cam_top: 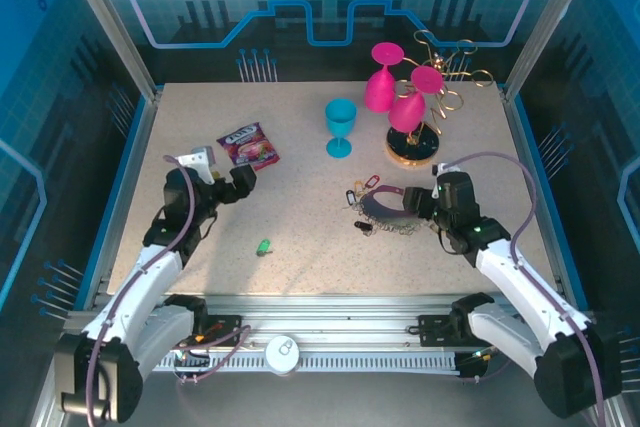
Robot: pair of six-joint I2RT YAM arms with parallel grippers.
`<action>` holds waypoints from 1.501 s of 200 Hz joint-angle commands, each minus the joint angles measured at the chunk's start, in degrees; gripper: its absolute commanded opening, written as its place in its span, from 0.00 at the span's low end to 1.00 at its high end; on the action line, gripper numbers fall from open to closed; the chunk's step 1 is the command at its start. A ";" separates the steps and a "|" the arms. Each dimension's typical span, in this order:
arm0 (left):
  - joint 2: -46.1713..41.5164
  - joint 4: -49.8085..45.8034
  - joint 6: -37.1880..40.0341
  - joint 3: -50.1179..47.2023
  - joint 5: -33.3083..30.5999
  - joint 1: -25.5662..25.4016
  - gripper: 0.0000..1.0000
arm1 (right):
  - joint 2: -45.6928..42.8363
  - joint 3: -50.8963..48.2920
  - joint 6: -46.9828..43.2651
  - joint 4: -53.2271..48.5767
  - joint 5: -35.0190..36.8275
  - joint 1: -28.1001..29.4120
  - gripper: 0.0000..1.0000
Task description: Put the keys on the keyring
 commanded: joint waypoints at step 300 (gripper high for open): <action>38.87 -6.51 -23.21 24.54 -20.21 -46.41 0.92 | 17.36 -0.83 3.82 -4.13 -6.40 -5.43 0.22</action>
